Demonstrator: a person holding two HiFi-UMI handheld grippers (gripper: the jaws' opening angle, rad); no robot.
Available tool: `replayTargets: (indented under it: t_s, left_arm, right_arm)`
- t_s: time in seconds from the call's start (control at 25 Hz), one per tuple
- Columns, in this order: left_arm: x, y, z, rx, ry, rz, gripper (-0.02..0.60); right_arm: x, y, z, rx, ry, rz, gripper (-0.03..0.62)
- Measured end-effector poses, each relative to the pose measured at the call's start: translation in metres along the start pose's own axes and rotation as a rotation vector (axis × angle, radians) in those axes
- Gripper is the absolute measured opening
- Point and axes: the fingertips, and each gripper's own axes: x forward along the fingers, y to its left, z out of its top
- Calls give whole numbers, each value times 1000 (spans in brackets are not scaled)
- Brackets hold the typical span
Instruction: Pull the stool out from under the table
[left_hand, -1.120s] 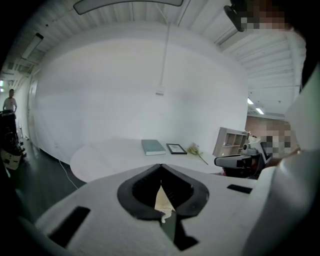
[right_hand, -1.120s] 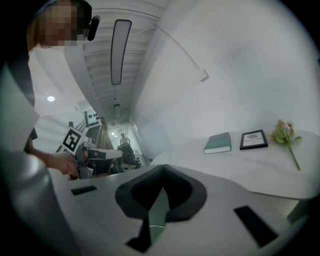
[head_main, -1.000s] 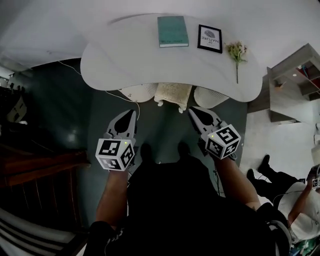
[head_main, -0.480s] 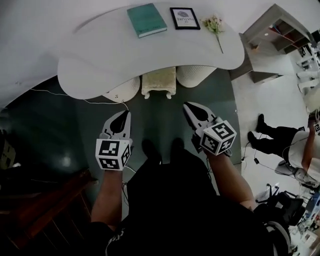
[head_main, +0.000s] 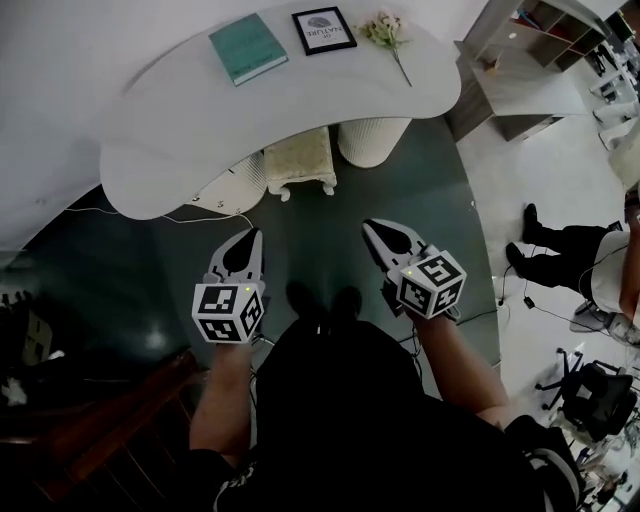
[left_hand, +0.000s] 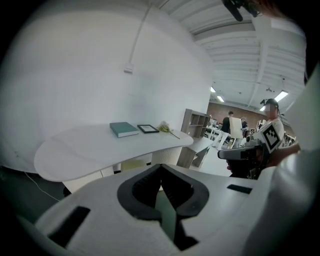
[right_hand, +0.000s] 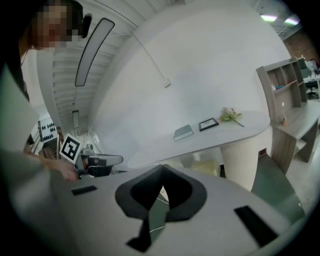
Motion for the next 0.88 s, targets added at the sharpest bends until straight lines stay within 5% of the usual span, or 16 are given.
replayTargets:
  t_s: [0.48, 0.88]
  left_arm:
    - [2, -31, -54, -49, 91, 51, 5]
    - [114, 21, -121, -86, 104, 2, 5]
  right_arm:
    - [-29, -45, -19, -6, 47, 8, 5]
    - [67, -97, -72, -38, 133, -21, 5]
